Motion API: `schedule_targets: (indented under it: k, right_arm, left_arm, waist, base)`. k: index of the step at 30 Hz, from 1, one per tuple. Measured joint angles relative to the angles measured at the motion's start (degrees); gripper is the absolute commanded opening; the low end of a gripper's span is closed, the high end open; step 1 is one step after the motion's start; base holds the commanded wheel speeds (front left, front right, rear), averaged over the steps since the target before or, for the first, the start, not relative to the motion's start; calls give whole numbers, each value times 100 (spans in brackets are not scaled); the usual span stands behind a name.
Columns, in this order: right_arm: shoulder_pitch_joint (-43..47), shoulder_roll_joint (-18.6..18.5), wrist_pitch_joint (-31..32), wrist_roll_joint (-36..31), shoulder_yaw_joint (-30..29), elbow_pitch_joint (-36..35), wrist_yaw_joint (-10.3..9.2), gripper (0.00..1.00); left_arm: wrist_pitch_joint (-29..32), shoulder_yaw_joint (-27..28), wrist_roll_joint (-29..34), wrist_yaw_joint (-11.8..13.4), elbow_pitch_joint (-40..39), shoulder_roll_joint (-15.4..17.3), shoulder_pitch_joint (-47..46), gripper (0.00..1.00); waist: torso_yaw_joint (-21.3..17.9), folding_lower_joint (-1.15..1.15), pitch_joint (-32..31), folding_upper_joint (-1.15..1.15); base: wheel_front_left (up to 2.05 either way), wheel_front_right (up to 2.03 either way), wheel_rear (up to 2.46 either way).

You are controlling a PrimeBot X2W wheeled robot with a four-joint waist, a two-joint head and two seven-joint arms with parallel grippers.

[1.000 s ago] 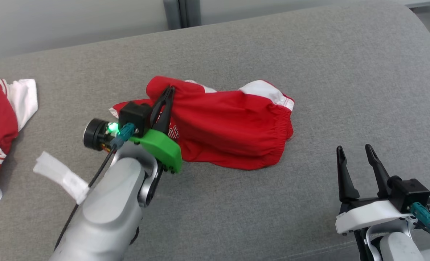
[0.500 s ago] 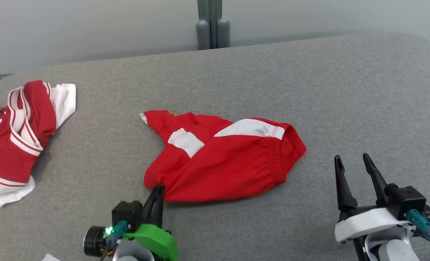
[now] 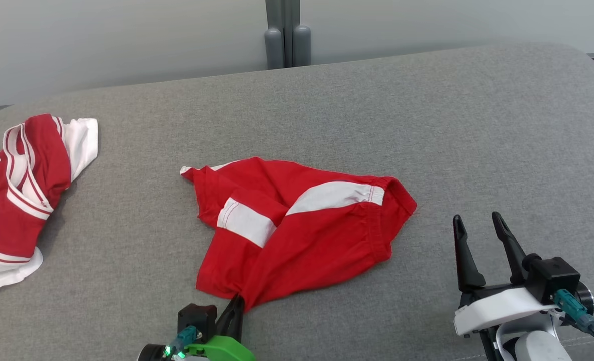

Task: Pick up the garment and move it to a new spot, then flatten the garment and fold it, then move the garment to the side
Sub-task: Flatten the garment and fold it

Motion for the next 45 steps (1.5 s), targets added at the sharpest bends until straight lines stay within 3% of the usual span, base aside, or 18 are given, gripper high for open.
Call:
schedule_targets:
  k: [1, 9, 16, 21, 22, 23, 24, 25, 38, 45]
  right_arm:
    - [-5, 2, 0, 34, 53, -10, 0, 100]
    - [-360, 1, -1, 277, 454, 293, 0, 100]
    - [-1040, 1, -1, 48, 834, 1936, 0, 100]
    - [-1464, 7, 0, 197, 1088, 2626, 0, 100]
    - [-1512, 5, 0, 216, 1100, 2660, 0, 80]
    - [-1559, 5, -1, 232, 1100, 2660, 0, 39]
    - [-1592, 5, 0, 215, 1090, 2630, 0, 15]
    - [-1596, 4, -1, 188, 1081, 2592, 0, 0]
    - [-614, 9, 0, -561, 773, 1571, 0, 0]
    - [-396, 4, -1, -657, 338, 1585, 0, 0]
  left_arm:
    - [-11, -10, -2, -7, 20, -16, -3, 100]
    - [-224, 204, 88, 103, -301, -37, -203, 100]
    - [-253, 467, 207, 259, -802, 20, -276, 100]
    - [-260, 631, 259, 331, -1055, 47, -271, 100]
    - [-260, 653, 263, 343, -1087, 56, -268, 100]
    - [-260, 683, 278, 346, -1110, 67, -261, 100]
    - [-261, 721, 304, 348, -1127, 74, -249, 100]
    - [-261, 747, 312, 349, -1137, 77, -233, 100]
    - [-265, 1046, 387, 291, -1117, -29, -114, 100]
    - [-271, 1152, 456, 220, -1071, -115, -92, 100]
  waist:
    - [5, 0, -4, 0]
    - [251, 0, -36, 0]
    - [653, 0, -3, 0]
    - [926, 0, 52, 0]
    - [960, 0, 61, 0]
    - [991, 0, 71, 0]
    - [1010, 0, 82, 0]
    - [1011, 0, 87, 0]
    - [505, 0, 35, 0]
    - [239, 0, 30, 0]
  base:
    - [0, 0, 0]
    - [0, 0, 0]
    - [0, 0, 0]
    - [0, 0, 0]
    - [0, 0, 0]
    - [0, 0, 0]
    - [0, 0, 0]
    - [0, 0, 0]
    - [0, 0, 0]
    - [0, 0, 0]
